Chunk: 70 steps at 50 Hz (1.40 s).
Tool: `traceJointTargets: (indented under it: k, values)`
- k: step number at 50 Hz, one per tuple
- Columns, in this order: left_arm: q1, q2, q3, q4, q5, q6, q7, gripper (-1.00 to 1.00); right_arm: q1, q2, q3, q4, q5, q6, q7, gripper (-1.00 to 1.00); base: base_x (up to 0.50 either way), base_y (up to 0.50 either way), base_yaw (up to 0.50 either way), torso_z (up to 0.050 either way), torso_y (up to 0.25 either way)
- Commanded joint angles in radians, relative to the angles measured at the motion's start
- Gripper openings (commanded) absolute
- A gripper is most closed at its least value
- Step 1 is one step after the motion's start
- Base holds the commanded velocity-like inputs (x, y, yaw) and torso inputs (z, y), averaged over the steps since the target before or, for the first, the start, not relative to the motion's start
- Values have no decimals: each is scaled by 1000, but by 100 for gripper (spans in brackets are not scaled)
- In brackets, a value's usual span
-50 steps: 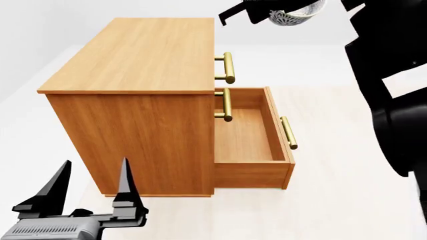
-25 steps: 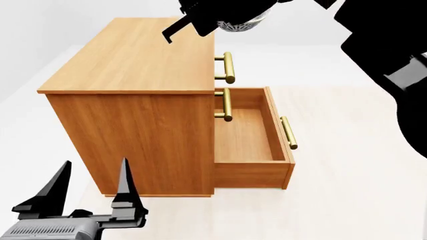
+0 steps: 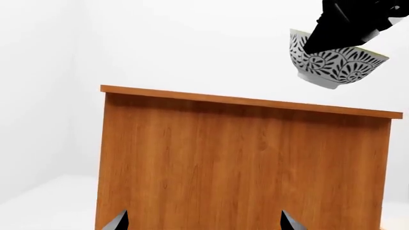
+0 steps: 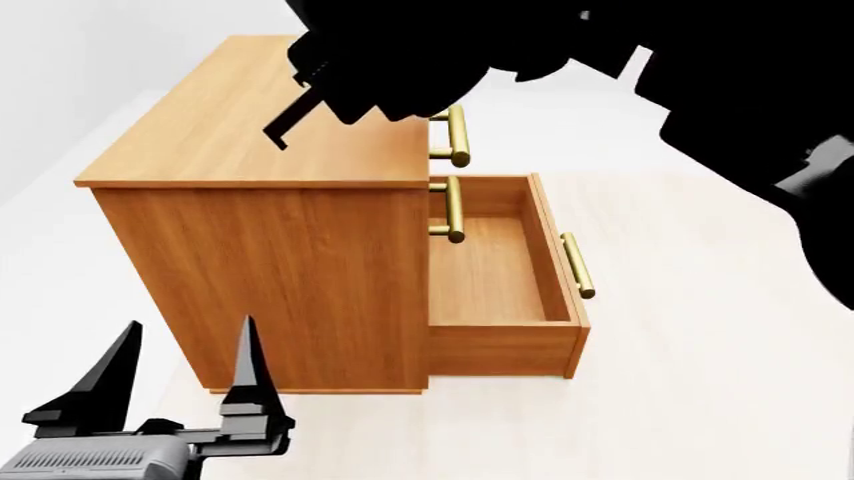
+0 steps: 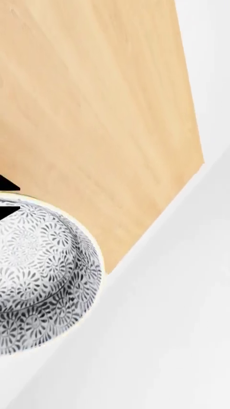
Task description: Put the bowl on top of the cabinet.
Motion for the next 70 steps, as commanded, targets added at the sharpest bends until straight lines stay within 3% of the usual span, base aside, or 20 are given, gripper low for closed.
traceJointTargets:
  k: [1, 34, 70]
  values:
    - [2, -6, -3, 5, -12, 1, -1, 100, -14, 0, -3, -66, -55, -74, -6, -100, 0, 0, 0, 0, 0]
    - [14, -11, -14, 2, -21, 16, -15, 100, -54, 0, -2, -77, -42, -240, -33, -100, 0, 0, 0, 0, 0]
    - [17, -20, -9, 8, -28, 18, -22, 100, -37, 0, -4, -187, 6, -258, 10, -100, 0, 0, 0, 0, 1]
